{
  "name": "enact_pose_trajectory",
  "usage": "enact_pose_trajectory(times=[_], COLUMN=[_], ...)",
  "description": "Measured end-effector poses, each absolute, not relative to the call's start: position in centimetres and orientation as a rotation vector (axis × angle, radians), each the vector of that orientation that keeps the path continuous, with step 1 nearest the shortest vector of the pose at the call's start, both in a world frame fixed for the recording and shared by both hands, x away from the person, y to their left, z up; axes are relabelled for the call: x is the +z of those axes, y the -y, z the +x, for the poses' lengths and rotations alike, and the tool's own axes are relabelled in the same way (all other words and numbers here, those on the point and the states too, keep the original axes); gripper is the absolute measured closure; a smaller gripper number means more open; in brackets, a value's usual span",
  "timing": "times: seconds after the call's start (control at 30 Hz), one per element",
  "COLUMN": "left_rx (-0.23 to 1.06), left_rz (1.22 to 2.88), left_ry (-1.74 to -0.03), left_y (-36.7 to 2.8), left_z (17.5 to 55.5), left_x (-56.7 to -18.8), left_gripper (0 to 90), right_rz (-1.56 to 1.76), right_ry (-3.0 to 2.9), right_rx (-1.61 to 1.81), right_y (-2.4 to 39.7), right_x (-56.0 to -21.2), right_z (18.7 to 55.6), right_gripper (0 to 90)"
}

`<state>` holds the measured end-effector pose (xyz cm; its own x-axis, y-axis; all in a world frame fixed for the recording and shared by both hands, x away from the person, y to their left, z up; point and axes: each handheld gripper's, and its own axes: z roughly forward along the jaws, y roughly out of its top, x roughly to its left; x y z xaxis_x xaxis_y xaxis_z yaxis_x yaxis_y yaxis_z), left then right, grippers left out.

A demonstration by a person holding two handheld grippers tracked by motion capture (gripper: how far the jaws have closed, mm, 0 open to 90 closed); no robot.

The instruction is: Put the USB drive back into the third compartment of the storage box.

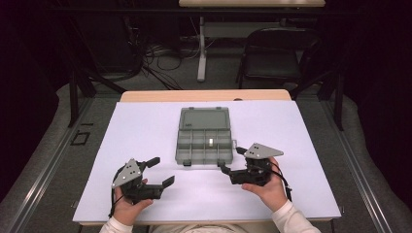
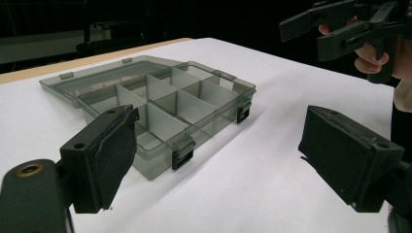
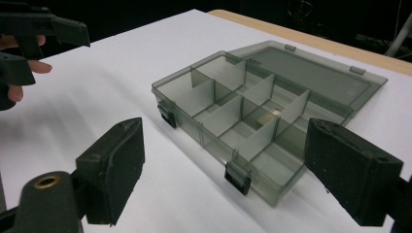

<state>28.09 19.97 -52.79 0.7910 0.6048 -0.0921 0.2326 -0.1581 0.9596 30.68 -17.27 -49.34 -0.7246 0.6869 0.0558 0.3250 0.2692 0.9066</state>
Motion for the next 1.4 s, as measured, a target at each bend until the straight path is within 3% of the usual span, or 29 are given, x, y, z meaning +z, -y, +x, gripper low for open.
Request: enact_pose_trajectory(times=[1.4], left_rx=[0.381], left_rz=[1.719], left_ry=[-0.688], left_y=[-20.4], left_z=[28.2], left_x=[-52.9], left_gripper=[11.3], right_rz=[1.006], right_ry=[-2.044], right_rx=[1.359], right_y=[21.2], right_x=[-52.9], right_z=[26.9], right_gripper=[14.5])
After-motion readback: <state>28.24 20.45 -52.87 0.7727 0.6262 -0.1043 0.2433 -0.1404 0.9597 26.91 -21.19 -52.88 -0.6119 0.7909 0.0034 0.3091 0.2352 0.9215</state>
